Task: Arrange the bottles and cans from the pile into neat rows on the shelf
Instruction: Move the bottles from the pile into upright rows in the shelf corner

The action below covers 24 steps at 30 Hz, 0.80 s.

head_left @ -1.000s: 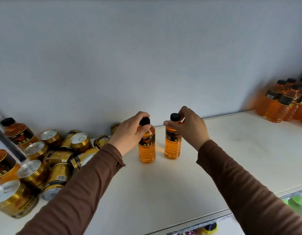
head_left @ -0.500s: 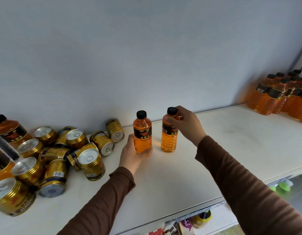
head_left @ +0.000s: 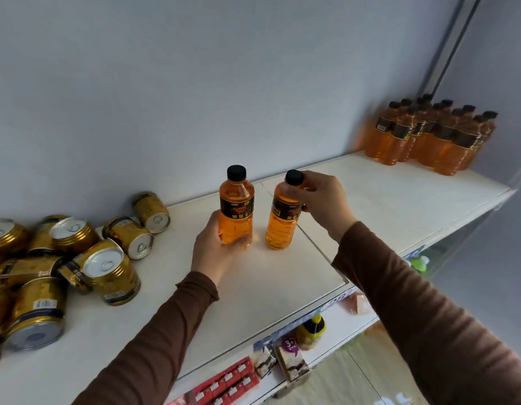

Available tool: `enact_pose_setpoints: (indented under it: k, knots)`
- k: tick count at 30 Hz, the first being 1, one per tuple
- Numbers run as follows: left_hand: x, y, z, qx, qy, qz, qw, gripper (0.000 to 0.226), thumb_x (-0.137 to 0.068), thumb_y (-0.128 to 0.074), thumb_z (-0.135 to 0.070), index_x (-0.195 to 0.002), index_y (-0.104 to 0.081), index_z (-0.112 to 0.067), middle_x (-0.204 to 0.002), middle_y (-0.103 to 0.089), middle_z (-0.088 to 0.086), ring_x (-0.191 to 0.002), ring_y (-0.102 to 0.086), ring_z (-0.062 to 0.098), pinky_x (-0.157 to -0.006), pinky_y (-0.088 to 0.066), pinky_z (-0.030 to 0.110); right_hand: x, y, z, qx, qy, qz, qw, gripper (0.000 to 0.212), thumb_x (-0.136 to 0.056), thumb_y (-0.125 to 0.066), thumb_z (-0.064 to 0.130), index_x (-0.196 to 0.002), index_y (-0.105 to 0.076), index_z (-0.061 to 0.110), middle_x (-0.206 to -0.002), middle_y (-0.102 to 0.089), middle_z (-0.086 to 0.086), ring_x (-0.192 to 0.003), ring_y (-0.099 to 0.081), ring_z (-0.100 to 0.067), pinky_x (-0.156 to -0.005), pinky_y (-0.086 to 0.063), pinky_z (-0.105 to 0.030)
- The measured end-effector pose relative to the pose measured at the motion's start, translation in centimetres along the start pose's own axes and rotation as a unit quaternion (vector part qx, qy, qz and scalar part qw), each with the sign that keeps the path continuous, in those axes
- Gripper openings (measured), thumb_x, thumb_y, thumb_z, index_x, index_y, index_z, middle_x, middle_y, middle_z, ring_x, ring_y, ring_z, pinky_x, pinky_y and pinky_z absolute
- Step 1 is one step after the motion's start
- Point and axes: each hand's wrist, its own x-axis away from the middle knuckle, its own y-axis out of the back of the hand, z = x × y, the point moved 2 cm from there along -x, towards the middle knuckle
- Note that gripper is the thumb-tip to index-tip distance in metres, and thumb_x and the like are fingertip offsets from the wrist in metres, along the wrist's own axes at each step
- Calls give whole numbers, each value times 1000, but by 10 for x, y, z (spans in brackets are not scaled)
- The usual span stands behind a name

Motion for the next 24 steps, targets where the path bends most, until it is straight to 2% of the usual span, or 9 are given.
enact_pose_setpoints:
  k: [3,8,12,16,20,22,24]
  knots:
    - [1,-32,-22,0,-29,27,999,60,-75,-82,-41,-125,-49,-34,-120,-63,-12,-110,-59,11,-89,-45,22,11,40,-7,18,13,-35,999,26,-75,-76,51,-94,-73,34,-85,-71,10,-85,-67,-15,-76,-58,-50]
    - [4,-109,-61,9,-54,70,996,61,-73,-85,-41,-123,-53,-30,-118,-67,-10,-108,-63,9,-90,-50,28,26,126,-30,35,41,-84,995,35,-81,-73,46,-108,-68,23,-96,-69,5,-91,-66,-17,-75,-58,-50]
    - [14,-187,-97,34,-45,83,995,61,-66,-87,-45,-118,-55,-37,-109,-68,-21,-102,-62,-4,-83,-46,18,35,206,-62,24,31,-103,994,37,-80,-74,46,-107,-61,25,-101,-68,3,-91,-66,-18,-75,-59,-48]
    - [24,-264,-134,65,-32,72,995,63,-57,-84,-57,-111,-59,-35,-103,-71,-20,-97,-66,0,-82,-50,24,42,286,-95,29,33,-114,992,32,-80,-73,50,-101,-61,31,-96,-69,7,-87,-67,-13,-75,-59,-46]
    - [28,-327,-164,70,-41,72,994,62,-60,-86,-55,-112,-60,-34,-103,-72,-18,-97,-67,2,-85,-52,29,39,351,-122,39,36,-114,992,25,-80,-72,51,-94,-58,37,-94,-70,8,-87,-67,-12,-75,-60,-45]
    - [26,-350,-174,63,-35,78,994,62,-61,-87,-54,-114,-59,-37,-106,-71,-20,-100,-67,4,-90,-53,35,34,375,-133,39,33,-116,992,24,-81,-72,51,-94,-58,35,-95,-70,8,-87,-67,-12,-75,-60,-44]
    - [21,-370,-183,46,-37,86,995,61,-63,-85,-57,-115,-57,-40,-107,-69,-25,-100,-65,-2,-90,-52,32,25,394,-143,38,28,-117,992,28,-82,-72,50,-97,-59,31,-97,-70,5,-89,-68,-15,-76,-60,-46]
